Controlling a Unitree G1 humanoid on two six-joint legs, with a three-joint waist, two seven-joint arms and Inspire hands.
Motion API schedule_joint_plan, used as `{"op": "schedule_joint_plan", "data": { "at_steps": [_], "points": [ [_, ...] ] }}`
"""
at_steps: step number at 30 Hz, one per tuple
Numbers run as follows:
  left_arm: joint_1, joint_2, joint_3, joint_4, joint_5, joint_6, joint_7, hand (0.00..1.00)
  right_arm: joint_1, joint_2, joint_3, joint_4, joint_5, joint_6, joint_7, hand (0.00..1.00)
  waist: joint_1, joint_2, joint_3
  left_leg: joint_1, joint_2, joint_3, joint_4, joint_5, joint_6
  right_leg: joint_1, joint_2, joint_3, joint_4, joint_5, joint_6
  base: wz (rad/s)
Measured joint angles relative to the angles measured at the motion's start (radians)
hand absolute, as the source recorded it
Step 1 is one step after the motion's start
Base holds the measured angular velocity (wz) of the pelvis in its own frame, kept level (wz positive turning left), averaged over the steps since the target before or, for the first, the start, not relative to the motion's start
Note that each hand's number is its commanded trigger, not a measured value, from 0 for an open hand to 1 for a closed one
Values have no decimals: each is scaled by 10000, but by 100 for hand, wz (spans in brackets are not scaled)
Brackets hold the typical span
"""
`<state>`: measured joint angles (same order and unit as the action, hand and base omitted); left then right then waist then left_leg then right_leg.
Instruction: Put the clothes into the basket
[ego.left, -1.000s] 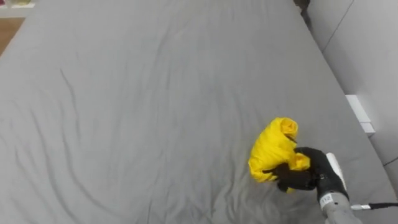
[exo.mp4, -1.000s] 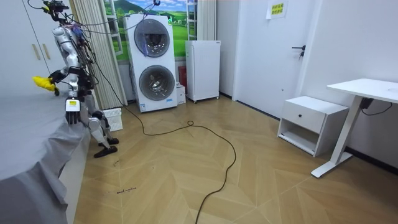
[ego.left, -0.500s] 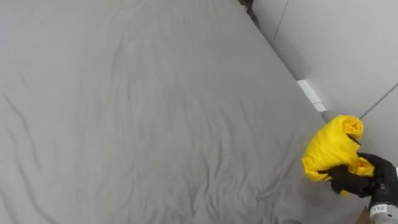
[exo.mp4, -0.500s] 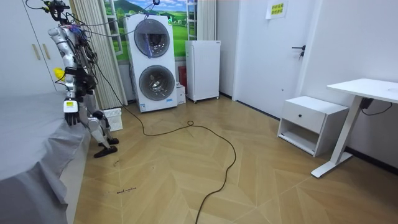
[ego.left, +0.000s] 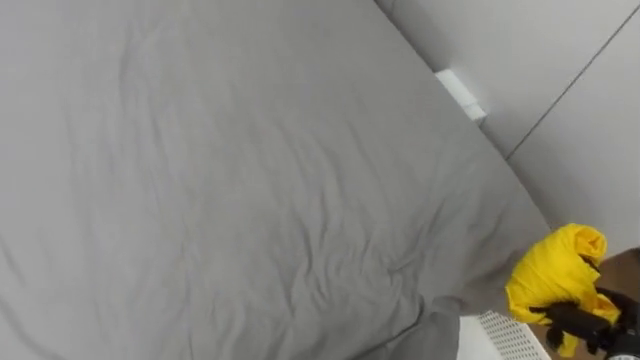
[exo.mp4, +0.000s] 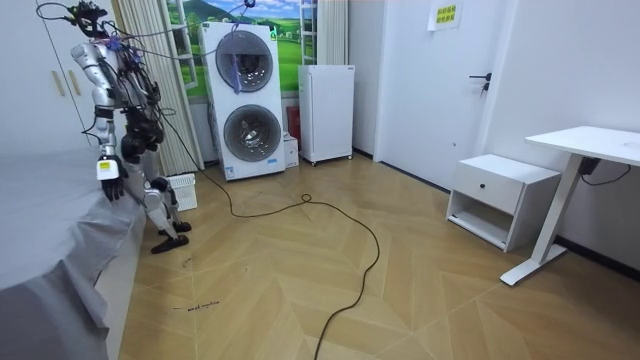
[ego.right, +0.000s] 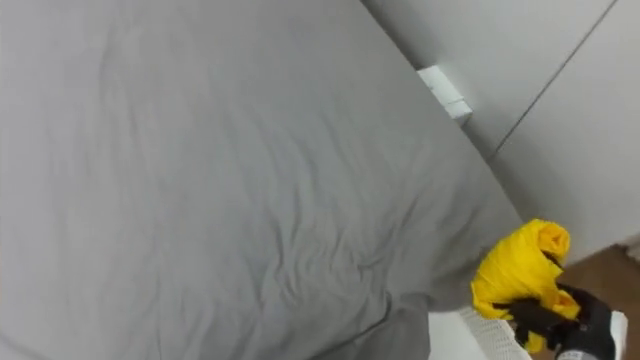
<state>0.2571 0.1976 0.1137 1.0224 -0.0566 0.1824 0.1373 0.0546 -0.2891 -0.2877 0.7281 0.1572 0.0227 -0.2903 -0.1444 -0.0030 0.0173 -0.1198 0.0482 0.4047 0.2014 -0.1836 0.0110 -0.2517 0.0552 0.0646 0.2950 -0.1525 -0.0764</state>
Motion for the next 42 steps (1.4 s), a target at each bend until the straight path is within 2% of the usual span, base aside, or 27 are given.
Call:
{"op": "schedule_joint_plan", "data": {
  "at_steps": [2,4,6,8,9,13,17,21,24,25,27,28,29,30,37,42],
  "points": [
    [-304,31,-97,286,-12,0,44,0,-97,-156,1,197,295,-9,-225,100,-30,39,0,-355,-5,114,43,38,61,-415,-1,97,201,12,8,-17],
    [-559,53,-556,575,-229,1,172,0,-404,-330,19,646,541,-46,-423,100,-154,161,19,-693,-1,185,131,69,102,-743,-3,148,230,109,29,-11],
    [-1088,94,-1137,989,-625,7,261,0,-958,-471,49,1149,792,-108,-841,100,-164,386,85,-1347,85,283,393,74,148,-1370,-36,176,353,225,67,-11],
    [-1447,115,-1384,1105,-612,7,271,0,-1402,-504,140,1669,795,-202,-1066,100,-93,486,124,-1806,53,322,430,154,282,-1931,-63,232,553,287,92,-2],
    [-1614,125,-1617,1194,-630,1,307,0,-1734,-503,242,2081,794,-211,-1151,100,-66,522,126,-2058,-44,337,488,196,309,-2263,-82,293,734,290,100,0],
    [-2187,127,-1982,1508,-832,-9,334,0,-2353,-567,307,2794,1177,-274,-1169,100,45,730,101,-2739,-90,320,666,282,394,-3016,-153,300,1044,285,109,3],
    [-2336,128,-2172,1515,-1174,-138,333,0,-2802,-715,302,3278,1342,-455,-1278,100,107,902,111,-3123,-75,318,681,351,431,-3392,-168,309,1048,372,125,0],
    [-2503,134,-2572,1515,-1296,-233,329,0,-3444,-1200,510,4074,1515,-581,-1385,100,207,1146,100,-3546,-102,302,714,391,492,-3825,-226,305,1160,430,168,3],
    [-2662,146,-2607,1510,-1292,-320,363,0,-3683,-1399,630,4468,1525,-671,-1492,100,399,1170,95,-3798,-135,295,730,431,522,-4122,-262,286,1241,426,169,5],
    [-2731,149,-2646,1501,-1294,-363,380,0,-3722,-1468,638,4552,1529,-671,-1507,100,462,1173,97,-3900,-217,273,731,474,535,-4216,-286,269,1266,422,169,9],
    [-2804,155,-2769,1497,-1295,-378,496,0,-3834,-1497,639,4715,1525,-673,-1560,100,466,1174,99,-3972,-275,181,731,500,538,-4330,-336,247,1385,356,177,11],
    [-2823,155,-2791,1498,-1299,-377,496,0,-3844,-1498,654,4770,1526,-671,-1572,71,485,1177,100,-3973,-284,158,731,501,539,-4330,-348,237,1402,330,182,8],
    [-2826,155,-2793,1497,-1300,-378,497,0,-3844,-1498,674,4776,1526,-671,-1573,23,496,1178,101,-3974,-282,154,731,501,539,-4331,-351,237,1403,322,184,5],
    [-2847,156,-2848,1500,-1300,-378,505,0,-3846,-1499,704,4794,1521,-671,-1576,0,510,1180,104,-3975,-275,142,731,501,539,-4332,-358,236,1411,295,197,0],
    [-2950,156,-3130,1507,-1483,-387,520,0,-3863,-1509,709,5254,1844,-671,-1555,0,653,1200,118,-3998,-285,29,732,502,540,-4332,-398,218,1421,241,232,3],
    [-2963,156,-3128,1505,-1484,-396,520,0,-3829,-1551,697,5304,2566,-689,-1567,0,660,1205,124,-3998,-281,17,733,502,540,-4297,-465,34,1404,208,192,5]
  ]
}}
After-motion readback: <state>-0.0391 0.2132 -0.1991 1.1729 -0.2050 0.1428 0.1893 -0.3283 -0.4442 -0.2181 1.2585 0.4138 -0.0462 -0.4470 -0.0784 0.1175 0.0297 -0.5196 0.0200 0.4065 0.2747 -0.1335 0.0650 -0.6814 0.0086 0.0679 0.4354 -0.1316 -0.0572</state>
